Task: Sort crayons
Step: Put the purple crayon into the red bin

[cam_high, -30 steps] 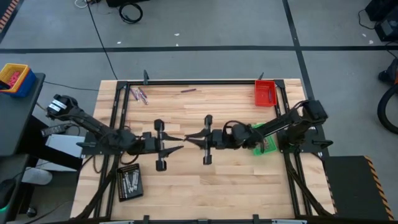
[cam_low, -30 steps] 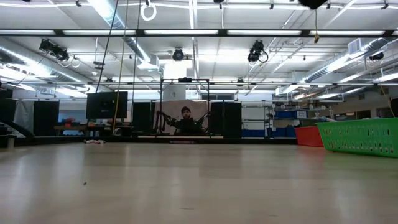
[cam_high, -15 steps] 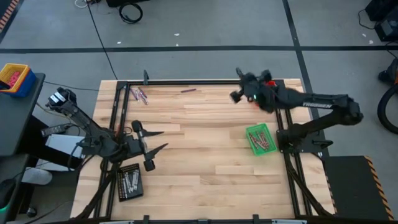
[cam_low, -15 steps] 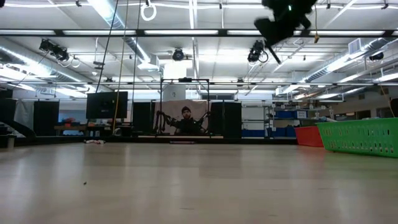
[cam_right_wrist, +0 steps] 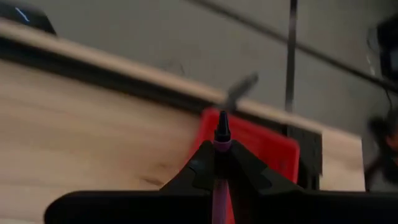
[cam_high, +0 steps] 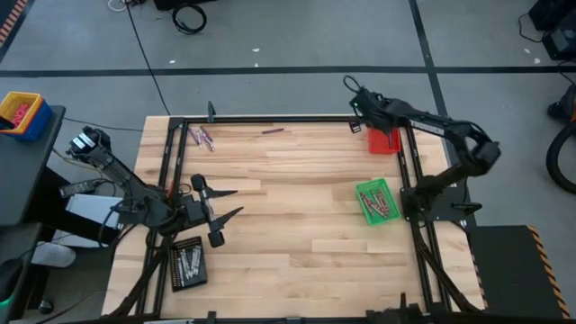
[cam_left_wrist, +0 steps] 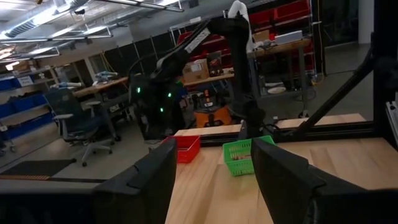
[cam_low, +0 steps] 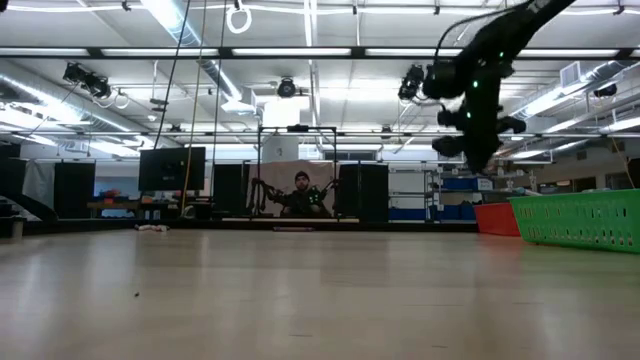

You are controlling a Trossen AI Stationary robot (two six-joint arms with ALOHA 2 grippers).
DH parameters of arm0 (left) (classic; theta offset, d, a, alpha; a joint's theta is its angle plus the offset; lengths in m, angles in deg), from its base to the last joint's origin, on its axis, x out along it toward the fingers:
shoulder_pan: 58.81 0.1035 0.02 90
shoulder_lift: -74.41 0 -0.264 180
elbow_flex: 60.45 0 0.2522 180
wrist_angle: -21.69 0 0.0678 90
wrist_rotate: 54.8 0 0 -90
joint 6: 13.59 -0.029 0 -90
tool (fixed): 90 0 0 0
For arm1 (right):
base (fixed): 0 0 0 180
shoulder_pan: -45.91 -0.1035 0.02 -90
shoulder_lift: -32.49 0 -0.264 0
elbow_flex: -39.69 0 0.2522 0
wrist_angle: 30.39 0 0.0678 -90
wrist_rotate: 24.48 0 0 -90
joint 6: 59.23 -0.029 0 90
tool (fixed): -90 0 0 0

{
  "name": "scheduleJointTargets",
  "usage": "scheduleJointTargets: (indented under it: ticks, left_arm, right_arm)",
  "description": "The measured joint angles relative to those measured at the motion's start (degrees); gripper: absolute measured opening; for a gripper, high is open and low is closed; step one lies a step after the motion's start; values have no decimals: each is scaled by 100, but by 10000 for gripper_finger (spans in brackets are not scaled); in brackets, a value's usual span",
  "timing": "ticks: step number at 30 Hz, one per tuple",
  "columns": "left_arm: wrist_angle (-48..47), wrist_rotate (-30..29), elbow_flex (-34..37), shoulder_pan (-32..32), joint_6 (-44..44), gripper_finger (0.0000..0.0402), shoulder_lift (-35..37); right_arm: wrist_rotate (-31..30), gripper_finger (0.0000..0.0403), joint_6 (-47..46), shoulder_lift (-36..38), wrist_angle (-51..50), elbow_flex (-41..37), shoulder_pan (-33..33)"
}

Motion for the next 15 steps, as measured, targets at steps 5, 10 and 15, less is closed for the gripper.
scheduleJointTargets:
  ticks: [5,10,15]
  left_arm:
    - [-68,0,1,1,0,217,0]
    - [-83,0,2,0,110,217,0]
    - [-84,0,2,0,188,217,0]
  right_arm:
    - [93,30,-280,-561,-442,-2,284]
    - [66,30,-381,-1023,-373,-3,447]
    - [103,39,-498,-1562,-388,-4,694]
